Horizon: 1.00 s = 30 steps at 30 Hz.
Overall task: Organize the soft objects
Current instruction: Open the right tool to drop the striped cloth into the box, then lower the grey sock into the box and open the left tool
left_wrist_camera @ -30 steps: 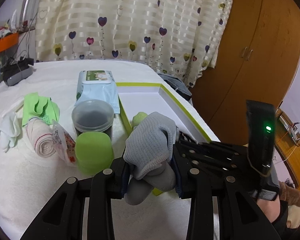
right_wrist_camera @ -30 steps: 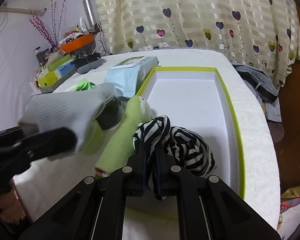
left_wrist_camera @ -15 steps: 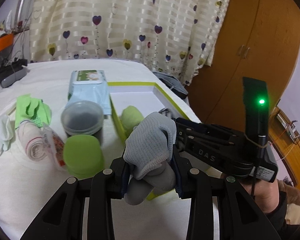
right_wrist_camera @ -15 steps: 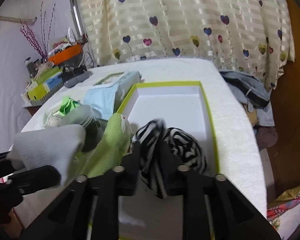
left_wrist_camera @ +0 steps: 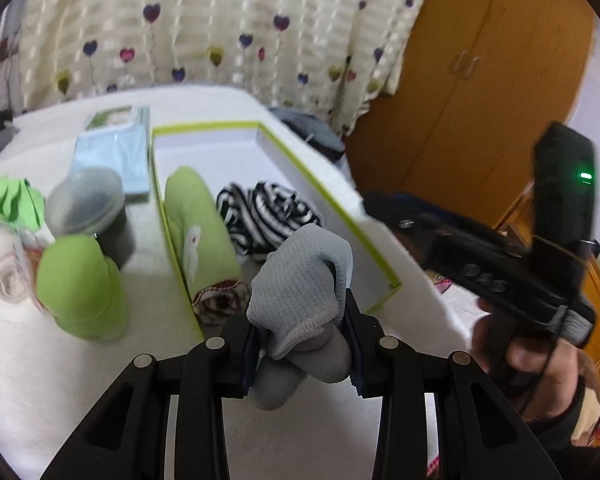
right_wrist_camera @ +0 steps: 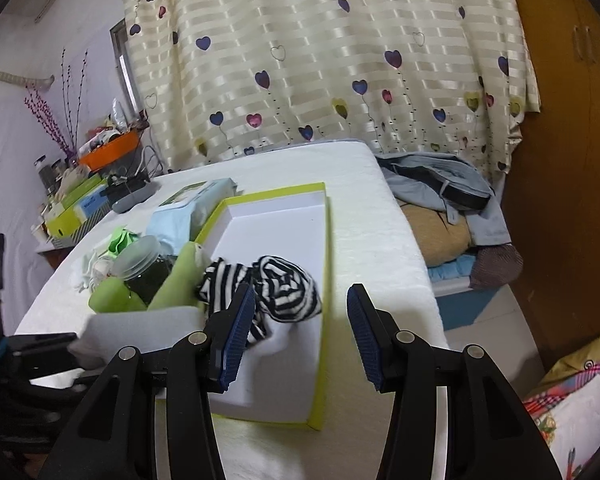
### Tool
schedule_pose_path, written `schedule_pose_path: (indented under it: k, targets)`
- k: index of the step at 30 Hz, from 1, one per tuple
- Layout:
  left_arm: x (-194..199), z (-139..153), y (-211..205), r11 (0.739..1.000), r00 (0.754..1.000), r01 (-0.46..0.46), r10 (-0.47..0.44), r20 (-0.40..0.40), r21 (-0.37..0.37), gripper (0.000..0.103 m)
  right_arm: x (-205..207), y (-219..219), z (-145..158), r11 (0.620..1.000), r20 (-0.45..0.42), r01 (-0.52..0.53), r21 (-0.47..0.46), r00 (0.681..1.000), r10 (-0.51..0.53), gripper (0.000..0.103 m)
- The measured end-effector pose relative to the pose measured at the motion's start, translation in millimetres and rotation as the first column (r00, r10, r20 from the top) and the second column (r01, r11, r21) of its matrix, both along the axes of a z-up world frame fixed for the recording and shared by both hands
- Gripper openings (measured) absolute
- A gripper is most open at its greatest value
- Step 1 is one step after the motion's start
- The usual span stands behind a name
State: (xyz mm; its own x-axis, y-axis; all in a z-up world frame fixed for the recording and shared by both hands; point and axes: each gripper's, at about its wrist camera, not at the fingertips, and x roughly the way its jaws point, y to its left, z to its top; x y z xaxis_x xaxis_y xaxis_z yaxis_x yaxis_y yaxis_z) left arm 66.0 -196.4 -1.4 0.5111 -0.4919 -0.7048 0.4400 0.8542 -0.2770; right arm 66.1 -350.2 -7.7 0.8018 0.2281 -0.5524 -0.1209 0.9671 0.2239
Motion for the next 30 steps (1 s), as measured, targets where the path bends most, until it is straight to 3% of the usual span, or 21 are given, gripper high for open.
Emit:
schedule_pose_path:
  k: [16,21,30]
  targets:
    - [57,-13,-22,0.99,0.995,-0.098,0.095,0.035,0.105,0.035,13,-5,-8,0.999,-0.004,-0.041,0.024,0.999,0.041,0.049]
    - [50,-6,-22,0.995,0.997,-0.066,0.062,0.044,0.079,0.043,9,-5,-5,1.0,-0.003,-0.027,0.014,1.0,0.027,0.049]
    - [28,14,-7,0.996,0.992,-0.077,0.072,0.1,0.042,0.044,-9,4,9,1.0,0.019,-0.006,-0.006,1.0,0.006,0.05]
